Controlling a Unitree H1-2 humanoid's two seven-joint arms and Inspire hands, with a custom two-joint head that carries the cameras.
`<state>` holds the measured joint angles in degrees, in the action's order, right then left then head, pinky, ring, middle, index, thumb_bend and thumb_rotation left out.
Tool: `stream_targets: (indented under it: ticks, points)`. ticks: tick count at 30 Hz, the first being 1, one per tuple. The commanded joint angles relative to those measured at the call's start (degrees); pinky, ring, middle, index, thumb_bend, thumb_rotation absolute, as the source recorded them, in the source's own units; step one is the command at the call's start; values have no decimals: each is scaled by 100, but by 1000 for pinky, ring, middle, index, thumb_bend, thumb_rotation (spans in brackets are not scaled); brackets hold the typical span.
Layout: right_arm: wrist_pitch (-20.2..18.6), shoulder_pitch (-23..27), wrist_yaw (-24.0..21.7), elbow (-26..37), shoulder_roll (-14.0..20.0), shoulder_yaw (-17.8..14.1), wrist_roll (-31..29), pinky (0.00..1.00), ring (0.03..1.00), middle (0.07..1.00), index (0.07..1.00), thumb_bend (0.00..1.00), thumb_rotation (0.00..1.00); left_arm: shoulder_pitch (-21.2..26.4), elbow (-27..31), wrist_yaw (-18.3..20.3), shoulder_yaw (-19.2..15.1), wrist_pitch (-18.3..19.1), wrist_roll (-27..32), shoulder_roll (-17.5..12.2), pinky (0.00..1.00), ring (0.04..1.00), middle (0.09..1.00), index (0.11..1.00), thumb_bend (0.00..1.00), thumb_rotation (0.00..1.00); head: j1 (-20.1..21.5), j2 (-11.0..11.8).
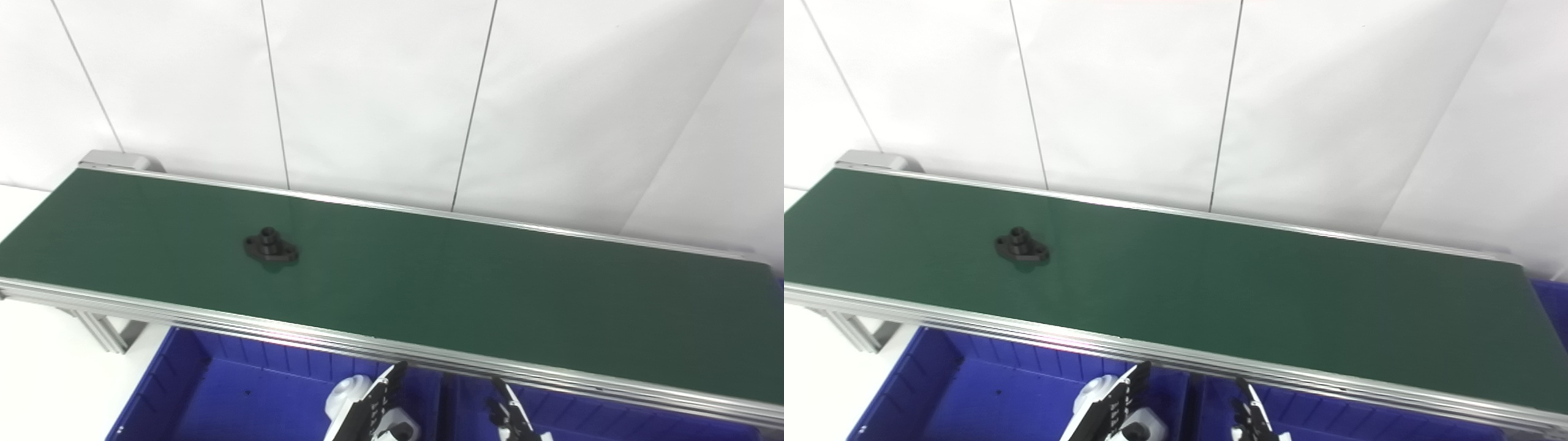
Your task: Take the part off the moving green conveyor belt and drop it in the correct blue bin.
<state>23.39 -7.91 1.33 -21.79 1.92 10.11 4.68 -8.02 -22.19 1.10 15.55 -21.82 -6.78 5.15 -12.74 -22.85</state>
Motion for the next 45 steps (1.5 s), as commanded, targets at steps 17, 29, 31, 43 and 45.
stream_targets:
  ticks: [17,29,31,43,45]
  points:
    - [354,-74,17,562,201,197,34,845,866,910,925,830,932,167,-32,-71,149,-259,-60,399,905,947,958,912,927,759,72,-22]
    - [348,-881,-535,2699,404,146,-716,806,828,852,899,853,920,230,-49,-98,164,-254,-112,462,893,950,963,916,924,782,173,-38]
    - [340,-1004,-621,3039,424,154,-852,787,817,847,896,855,932,234,-39,-102,159,-220,-117,470,905,953,966,916,930,786,182,-38]
    - [340,-793,-778,3693,555,-230,-444,787,813,841,879,866,896,354,-197,-201,179,-277,-277,464,892,966,972,921,936,818,215,43]
    - [298,-533,-770,3603,615,-371,-309,769,810,847,876,904,861,375,-234,-255,180,-291,-351,474,894,968,970,924,938,823,211,57]
